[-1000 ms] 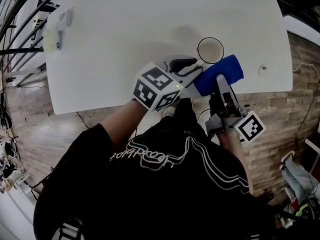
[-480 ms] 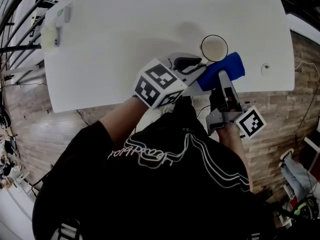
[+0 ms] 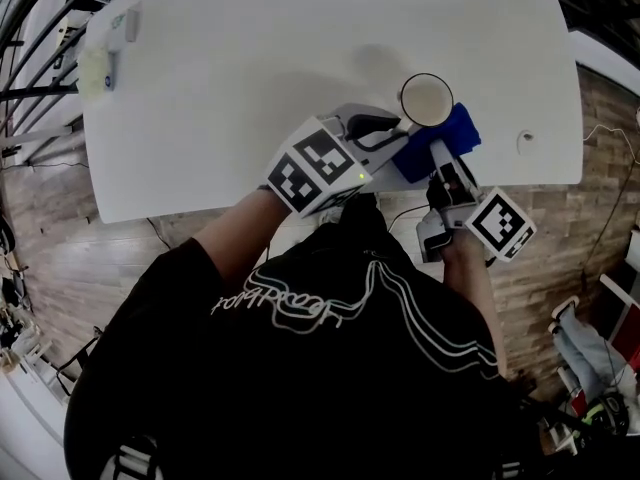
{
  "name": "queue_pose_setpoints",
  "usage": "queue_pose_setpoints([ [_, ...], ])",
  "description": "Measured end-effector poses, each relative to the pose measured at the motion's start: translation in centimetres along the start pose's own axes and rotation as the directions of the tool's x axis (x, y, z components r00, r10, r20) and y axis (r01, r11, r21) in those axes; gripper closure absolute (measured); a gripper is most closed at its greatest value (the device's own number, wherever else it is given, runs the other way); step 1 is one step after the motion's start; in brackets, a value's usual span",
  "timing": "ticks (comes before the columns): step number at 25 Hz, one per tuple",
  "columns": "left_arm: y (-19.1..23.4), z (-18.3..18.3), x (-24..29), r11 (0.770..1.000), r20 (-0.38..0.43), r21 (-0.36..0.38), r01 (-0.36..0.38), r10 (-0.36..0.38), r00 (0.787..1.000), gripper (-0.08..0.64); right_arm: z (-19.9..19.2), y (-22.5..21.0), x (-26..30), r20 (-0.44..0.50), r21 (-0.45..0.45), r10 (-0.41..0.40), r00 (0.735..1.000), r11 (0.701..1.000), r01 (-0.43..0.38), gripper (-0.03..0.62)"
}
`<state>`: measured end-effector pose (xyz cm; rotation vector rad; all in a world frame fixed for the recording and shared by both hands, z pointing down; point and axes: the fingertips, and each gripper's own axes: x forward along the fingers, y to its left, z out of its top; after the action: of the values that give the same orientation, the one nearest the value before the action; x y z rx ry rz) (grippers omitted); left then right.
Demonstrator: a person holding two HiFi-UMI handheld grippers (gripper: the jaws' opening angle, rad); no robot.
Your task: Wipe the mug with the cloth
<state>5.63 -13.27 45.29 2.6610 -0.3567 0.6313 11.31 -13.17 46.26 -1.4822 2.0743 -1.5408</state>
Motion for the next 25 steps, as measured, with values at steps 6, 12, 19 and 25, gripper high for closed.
queue_pose_setpoints([
  [6, -0.2, 0.1, 0.2, 1.000, -0.007, 0.019, 0.020, -0.020, 1.000, 0.488, -0.1, -1.9, 0.6, -0.136, -0.099, -0.150, 0.979, 0.986, 0.138, 0.531],
  [12, 0.1, -0.1, 0.1, 0.999, -0.013, 0.024, 0.028, -0.028, 1.000, 0.488, -0.4, -2.4, 1.0, -0.213, -0.126, -0.158, 0.964, 0.983, 0.133, 0.531],
  [19, 0.4, -0.1, -0.1, 0.995, -0.055, 0.103, -0.006, 0.012, 0.998, 0.488, 2.2, -1.3, -1.3, -0.158, -0.131, -0.081, 0.984, 0.990, 0.060, 0.531],
  [25, 0.8, 0.4, 0.0, 0.983, -0.102, 0.181, -0.042, 0.061, 0.993, 0.486, 5.3, -0.1, -3.2, -0.099, -0.141, -0.006, 0.995, 0.990, -0.008, 0.531],
])
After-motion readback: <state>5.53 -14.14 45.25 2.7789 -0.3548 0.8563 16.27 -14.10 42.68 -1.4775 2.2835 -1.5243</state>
